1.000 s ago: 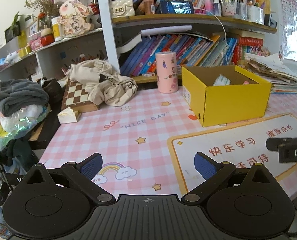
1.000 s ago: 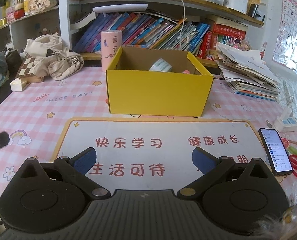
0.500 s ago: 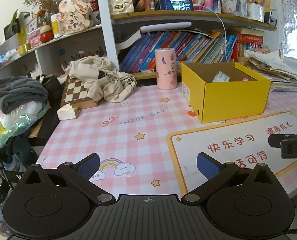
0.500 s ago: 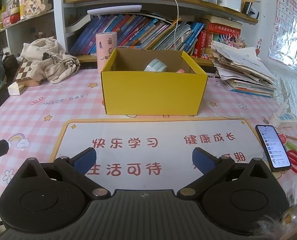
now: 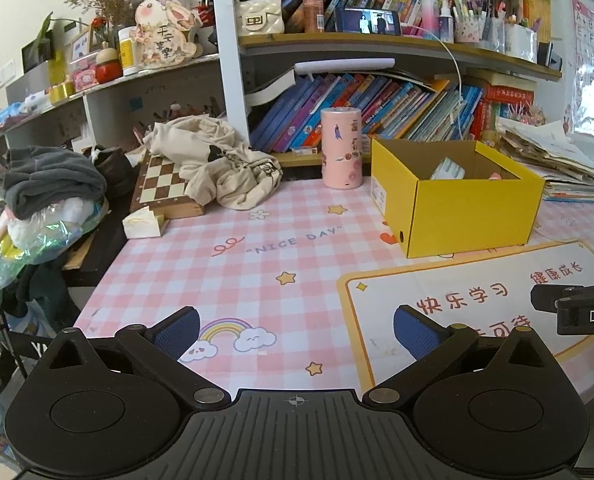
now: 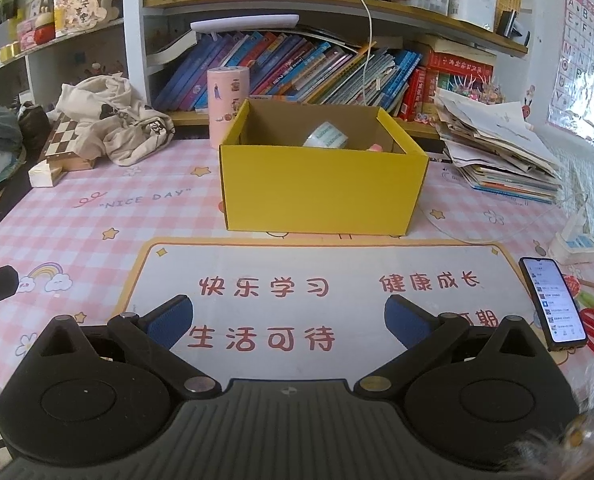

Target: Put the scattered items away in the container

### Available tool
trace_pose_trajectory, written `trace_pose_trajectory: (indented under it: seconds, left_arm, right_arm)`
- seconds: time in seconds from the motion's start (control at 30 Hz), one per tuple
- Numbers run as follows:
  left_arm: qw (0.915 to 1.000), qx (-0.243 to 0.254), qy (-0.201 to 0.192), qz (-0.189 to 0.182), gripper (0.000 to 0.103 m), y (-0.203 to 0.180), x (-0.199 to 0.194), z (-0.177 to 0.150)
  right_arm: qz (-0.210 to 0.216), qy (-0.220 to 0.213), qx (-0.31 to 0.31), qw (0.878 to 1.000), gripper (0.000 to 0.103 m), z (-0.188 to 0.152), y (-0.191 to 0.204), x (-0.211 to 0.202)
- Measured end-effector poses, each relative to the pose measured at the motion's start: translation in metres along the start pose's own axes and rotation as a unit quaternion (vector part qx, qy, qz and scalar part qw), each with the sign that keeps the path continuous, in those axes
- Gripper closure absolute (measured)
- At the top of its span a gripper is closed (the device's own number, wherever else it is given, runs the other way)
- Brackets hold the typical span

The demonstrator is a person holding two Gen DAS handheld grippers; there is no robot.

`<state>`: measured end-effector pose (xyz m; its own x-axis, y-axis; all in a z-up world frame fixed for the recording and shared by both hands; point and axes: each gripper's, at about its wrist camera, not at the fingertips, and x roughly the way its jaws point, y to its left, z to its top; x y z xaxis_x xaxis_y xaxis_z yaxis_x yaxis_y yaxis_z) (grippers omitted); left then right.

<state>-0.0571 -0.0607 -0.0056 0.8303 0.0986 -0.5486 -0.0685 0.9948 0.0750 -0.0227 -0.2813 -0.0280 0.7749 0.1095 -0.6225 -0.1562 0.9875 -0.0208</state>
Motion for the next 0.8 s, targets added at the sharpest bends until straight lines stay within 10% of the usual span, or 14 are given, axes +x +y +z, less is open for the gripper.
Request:
trace_pose_trajectory:
  seconds: [0.8]
  left_arm:
    - [0.9989,-0.032,0.016,-0.03,0.0,0.009,0.01,-0.001]
  right_arm:
    - [-0.003,0.009,-0.002,1.0,0.0,0.002,0.007,0.007]
